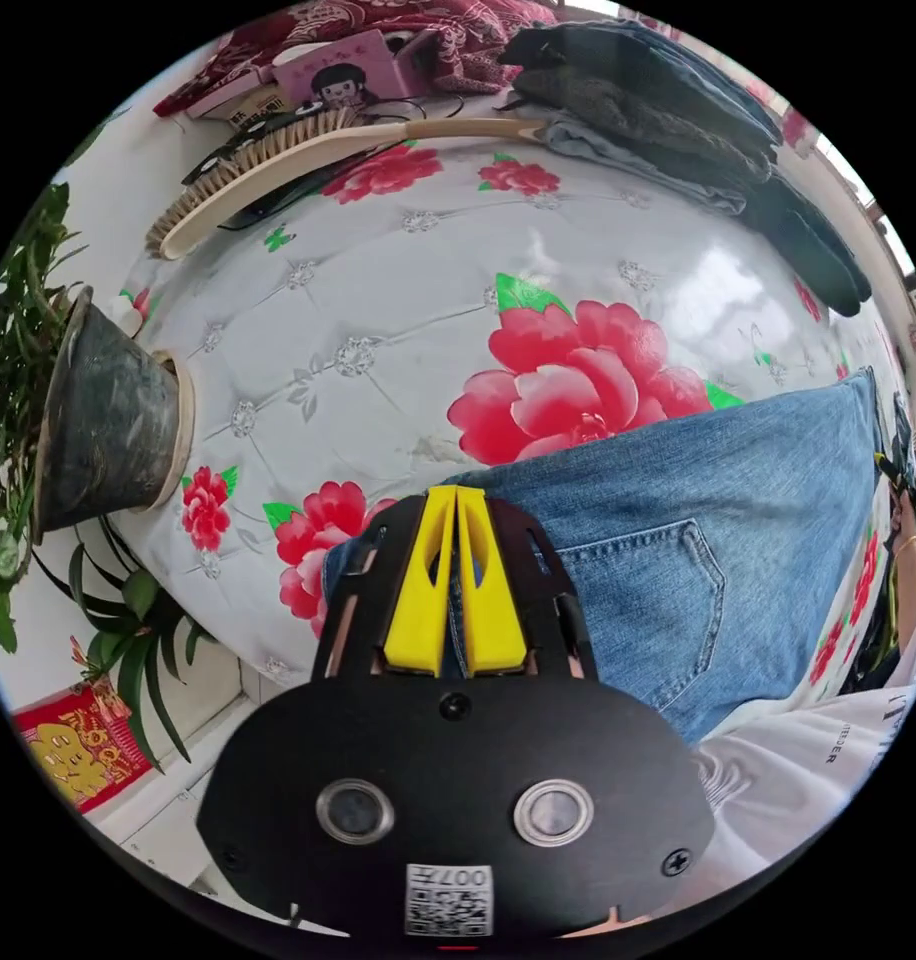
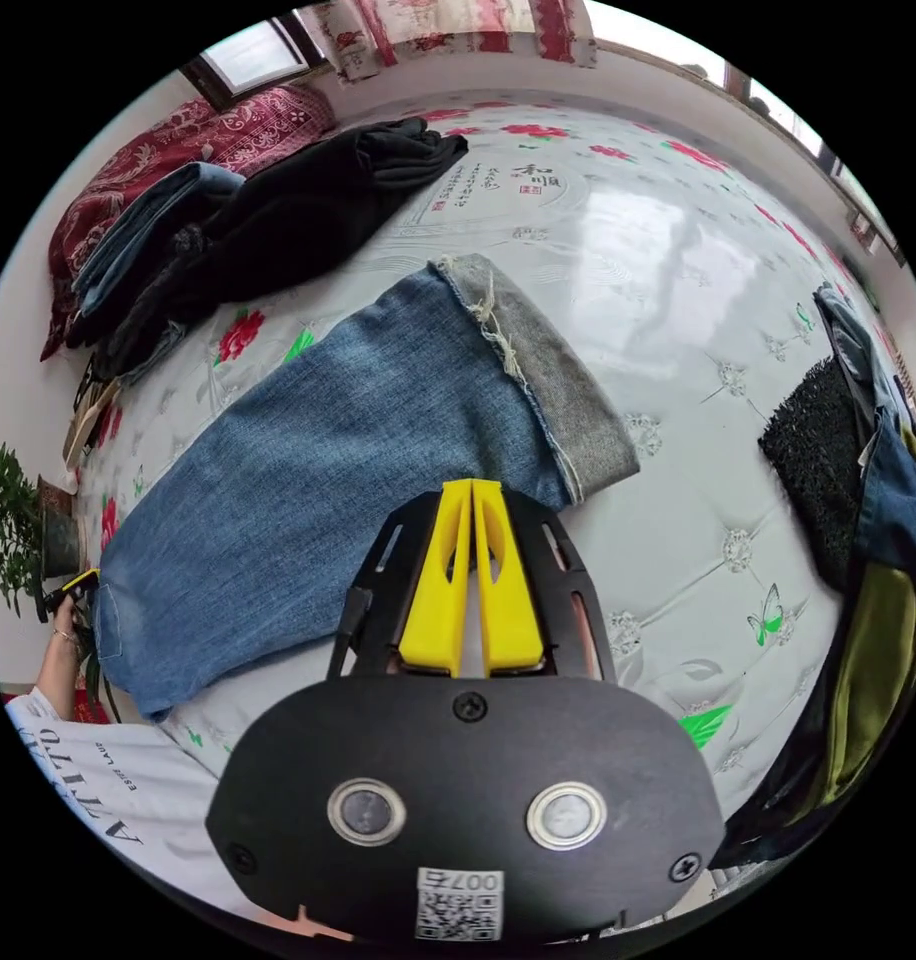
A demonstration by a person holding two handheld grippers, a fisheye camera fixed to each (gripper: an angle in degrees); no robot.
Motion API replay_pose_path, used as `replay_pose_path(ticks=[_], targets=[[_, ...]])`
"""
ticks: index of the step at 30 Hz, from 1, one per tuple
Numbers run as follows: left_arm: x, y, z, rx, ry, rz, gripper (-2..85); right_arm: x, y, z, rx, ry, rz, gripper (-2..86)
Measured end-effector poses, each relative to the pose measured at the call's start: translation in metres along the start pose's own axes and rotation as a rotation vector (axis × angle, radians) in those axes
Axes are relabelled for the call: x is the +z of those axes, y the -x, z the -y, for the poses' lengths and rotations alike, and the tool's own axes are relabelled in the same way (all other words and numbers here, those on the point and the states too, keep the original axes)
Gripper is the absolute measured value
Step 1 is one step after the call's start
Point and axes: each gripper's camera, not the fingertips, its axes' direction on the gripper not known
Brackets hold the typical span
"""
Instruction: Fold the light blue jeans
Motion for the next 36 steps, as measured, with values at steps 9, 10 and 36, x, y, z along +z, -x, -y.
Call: replay_pose_path(ticks=[9, 10, 36], targets=[[-0.067, 0.067, -0.082, -0.200, -0.229, -0.161, 0.9, -0.044, -0.099, -0.097, 0.473, -0.295, 0.365, 6.6], [-0.074, 0.076, -0.099, -0.236, -0.252, -0.187, 2.6, -0.038, -0.114, -0.110, 0.532, -0.300, 0.430, 7.5], [-0.054, 0.256, -0.339, -1.061, -0.336, -0.551, 10.7, -0.120, 0.295, -0.160, -0.976, -0.204, 0.392, 0.5]])
